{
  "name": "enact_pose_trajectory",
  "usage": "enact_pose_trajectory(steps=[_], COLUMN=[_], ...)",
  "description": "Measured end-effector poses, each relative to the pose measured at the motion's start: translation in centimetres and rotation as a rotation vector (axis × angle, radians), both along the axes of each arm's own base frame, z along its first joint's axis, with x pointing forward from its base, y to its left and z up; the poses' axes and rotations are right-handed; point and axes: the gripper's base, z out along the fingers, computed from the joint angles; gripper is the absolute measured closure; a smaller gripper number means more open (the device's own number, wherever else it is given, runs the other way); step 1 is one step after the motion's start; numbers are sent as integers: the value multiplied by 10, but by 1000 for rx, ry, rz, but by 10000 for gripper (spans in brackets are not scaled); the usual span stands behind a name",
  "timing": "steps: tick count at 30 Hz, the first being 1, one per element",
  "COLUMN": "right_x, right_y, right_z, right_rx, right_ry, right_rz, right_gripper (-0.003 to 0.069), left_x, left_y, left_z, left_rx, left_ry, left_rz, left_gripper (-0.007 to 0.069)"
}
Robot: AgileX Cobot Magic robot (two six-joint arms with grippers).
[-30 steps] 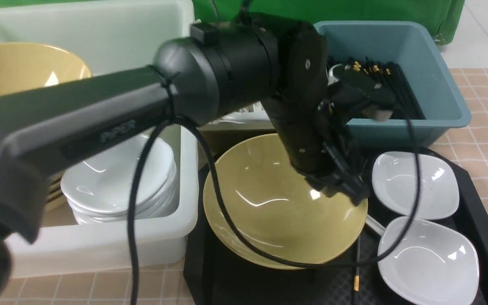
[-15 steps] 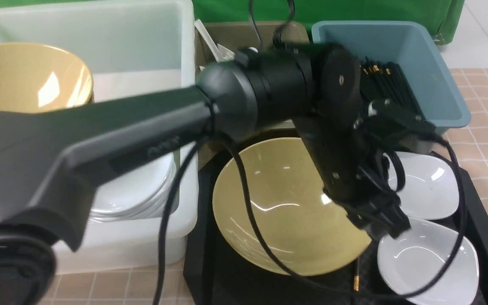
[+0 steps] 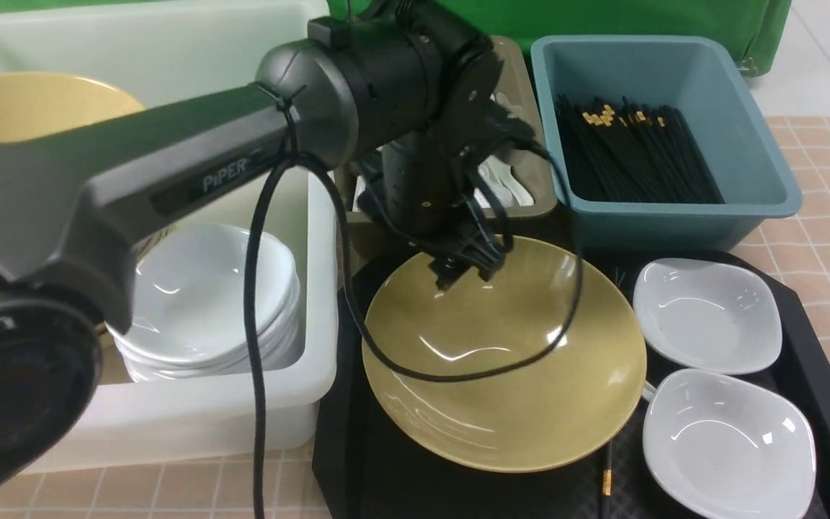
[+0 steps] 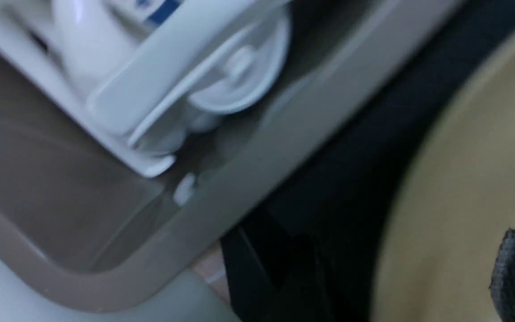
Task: On brown table put chopsticks spoon bowls plates into blue grey white boxes.
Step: 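Grasp the large bowl on the tray by its rim, then place the tan bowl onto the bowl stack in the left bin with the left gripper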
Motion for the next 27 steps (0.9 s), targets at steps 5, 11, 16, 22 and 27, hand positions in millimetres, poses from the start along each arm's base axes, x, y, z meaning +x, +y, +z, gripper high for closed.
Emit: enact_pose_trajectory(steps=[5, 11, 16, 22, 27], right_x=[0, 0, 0, 0, 0], right_y=[0, 0, 0, 0, 0], right_z=[0, 0, 0, 0, 0], right_rx=[0, 0, 2, 4, 4], right_ry=[0, -1, 0, 0, 0], right_rz=[0, 0, -1, -2, -2], right_gripper=[610, 610, 610, 610, 610], left_x=[1, -5, -8, -26, -56], left_y=[-3, -11, -12, -7, 28], left_z=[-20, -34, -28, 31, 132], left_rx=[-19, -60, -99, -197, -331], left_ry=[95, 205, 236, 162, -109], left_rz=[16, -88, -89, -110, -151], left_gripper=[167, 273, 461, 610, 617])
